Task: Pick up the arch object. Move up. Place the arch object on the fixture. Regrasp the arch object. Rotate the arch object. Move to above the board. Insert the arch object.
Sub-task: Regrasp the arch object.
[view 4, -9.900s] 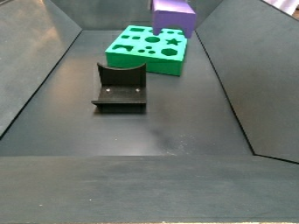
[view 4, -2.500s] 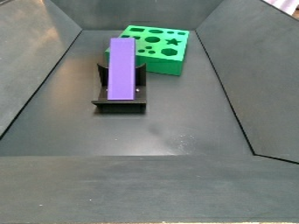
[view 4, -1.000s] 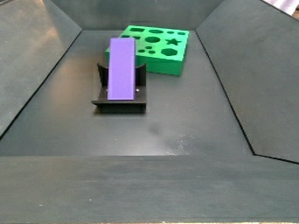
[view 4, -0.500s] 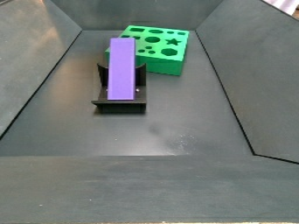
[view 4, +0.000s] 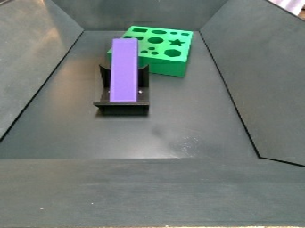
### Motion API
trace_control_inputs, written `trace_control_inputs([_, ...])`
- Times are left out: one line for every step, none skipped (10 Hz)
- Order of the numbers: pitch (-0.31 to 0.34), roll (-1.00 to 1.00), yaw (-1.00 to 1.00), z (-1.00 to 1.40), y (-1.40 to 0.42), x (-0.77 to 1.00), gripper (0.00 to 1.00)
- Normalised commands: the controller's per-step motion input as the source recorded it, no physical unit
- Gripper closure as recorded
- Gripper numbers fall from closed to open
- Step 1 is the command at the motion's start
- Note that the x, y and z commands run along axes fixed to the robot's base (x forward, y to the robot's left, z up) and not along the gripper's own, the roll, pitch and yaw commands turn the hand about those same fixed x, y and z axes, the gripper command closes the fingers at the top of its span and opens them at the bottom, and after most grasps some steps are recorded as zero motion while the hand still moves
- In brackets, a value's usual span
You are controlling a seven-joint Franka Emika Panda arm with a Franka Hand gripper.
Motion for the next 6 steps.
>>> trace_control_inputs([0.080, 0.12, 0.10, -0.03, -0.05, 0.38, 0.00])
trace_control_inputs([0.080, 0.12, 0.10, -0.03, -0.05, 0.38, 0.00])
trace_control_inputs([0.080, 0.12, 0.10, -0.03, -0.05, 0.38, 0.00])
trace_control_inputs([0.027, 0.05, 0.05, -1.00, 0.05, 0.15, 0.00])
trace_control_inputs([0.023, 0.06, 0.06, -1.00, 0.05, 0.15, 0.00])
trace_control_inputs([0.019, 0.06, 0.07, -1.00, 0.04, 0.15, 0.00])
